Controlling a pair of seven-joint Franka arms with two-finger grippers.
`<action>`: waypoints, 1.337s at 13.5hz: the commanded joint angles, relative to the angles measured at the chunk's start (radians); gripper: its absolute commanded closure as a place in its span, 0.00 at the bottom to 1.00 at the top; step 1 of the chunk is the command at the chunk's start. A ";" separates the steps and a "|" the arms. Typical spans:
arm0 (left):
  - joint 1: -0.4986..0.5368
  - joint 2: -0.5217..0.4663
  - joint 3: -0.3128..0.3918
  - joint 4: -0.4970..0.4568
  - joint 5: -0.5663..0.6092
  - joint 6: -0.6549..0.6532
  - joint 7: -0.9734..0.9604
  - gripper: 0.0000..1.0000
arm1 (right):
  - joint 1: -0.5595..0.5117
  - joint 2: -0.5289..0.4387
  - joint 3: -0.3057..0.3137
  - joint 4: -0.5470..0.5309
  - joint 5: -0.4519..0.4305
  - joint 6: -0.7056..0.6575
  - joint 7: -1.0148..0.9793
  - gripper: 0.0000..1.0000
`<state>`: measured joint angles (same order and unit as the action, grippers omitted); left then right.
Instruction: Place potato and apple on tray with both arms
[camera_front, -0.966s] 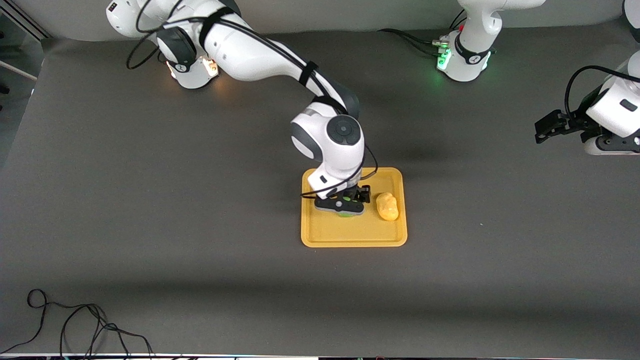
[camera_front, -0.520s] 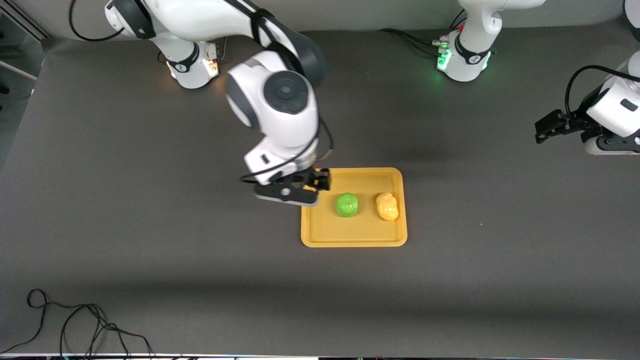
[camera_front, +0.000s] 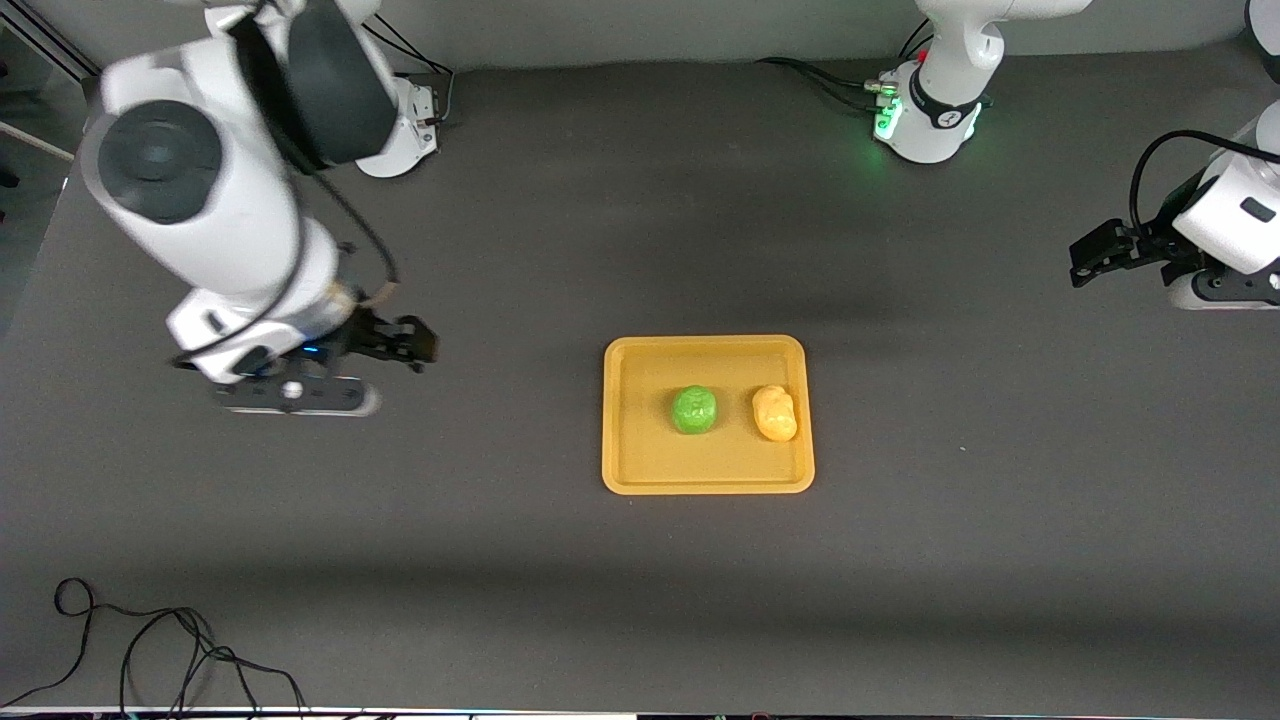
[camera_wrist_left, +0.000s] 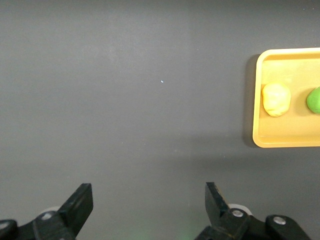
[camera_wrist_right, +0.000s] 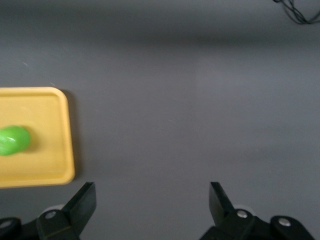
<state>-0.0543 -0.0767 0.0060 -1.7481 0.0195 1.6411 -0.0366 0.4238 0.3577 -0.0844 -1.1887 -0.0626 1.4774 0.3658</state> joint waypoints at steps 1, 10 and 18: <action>-0.005 0.003 0.000 0.016 -0.006 -0.023 -0.013 0.00 | -0.066 -0.146 -0.020 -0.196 -0.002 0.032 -0.132 0.00; -0.005 0.003 0.000 0.016 -0.006 -0.024 -0.014 0.00 | -0.373 -0.345 -0.009 -0.430 0.059 0.115 -0.383 0.00; -0.002 0.005 0.000 0.016 -0.006 -0.024 -0.014 0.00 | -0.370 -0.333 -0.020 -0.400 0.059 0.068 -0.341 0.00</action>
<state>-0.0551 -0.0761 0.0052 -1.7472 0.0192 1.6404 -0.0370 0.0609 0.0392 -0.1057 -1.5829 -0.0244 1.5665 0.0049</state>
